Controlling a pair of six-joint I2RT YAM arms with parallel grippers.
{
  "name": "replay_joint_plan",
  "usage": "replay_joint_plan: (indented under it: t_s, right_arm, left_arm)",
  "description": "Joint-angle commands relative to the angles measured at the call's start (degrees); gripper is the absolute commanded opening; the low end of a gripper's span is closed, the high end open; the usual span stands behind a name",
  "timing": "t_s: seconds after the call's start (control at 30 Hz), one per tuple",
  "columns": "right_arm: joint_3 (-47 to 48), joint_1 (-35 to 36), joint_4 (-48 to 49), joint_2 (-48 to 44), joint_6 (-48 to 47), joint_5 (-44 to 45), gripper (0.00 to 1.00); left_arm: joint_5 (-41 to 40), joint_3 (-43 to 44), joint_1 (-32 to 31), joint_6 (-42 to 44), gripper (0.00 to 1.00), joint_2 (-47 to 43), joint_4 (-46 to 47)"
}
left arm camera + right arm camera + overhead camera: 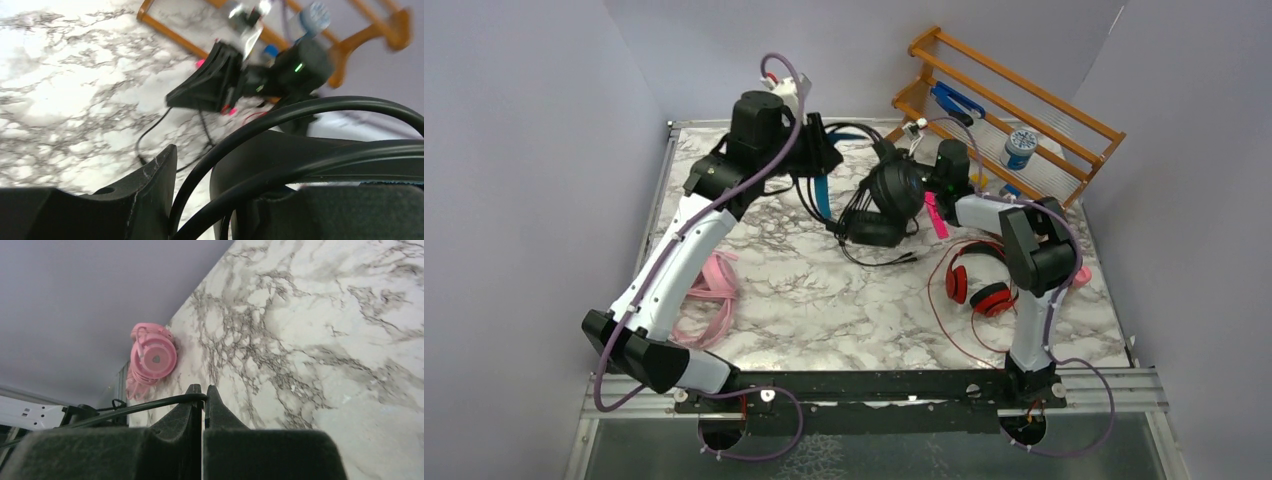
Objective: Wrap the headphones
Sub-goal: Wrap the headphones cable around the headphones.
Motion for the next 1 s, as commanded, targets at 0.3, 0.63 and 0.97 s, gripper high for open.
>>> replay_joint_plan:
  t_s: [0.3,0.63,0.97]
  right_arm:
    - [9.4,-8.9,-55.5,-14.6,-20.5,-4.6,0.00]
    - [17.0,-8.9,-70.9,-20.9,-25.5,-6.1,0.00]
    - [20.7,-3.0,-75.3,-22.4,-22.4,-14.4,0.00]
  left_arm:
    - [-45.0,-24.0,-10.0,26.7,0.00,-7.1,7.0]
    - [-62.3,-24.9,-10.4,36.0,0.00,3.7,15.9]
    - [-66.5,-19.6,-10.6,37.5,0.00,12.8,21.6]
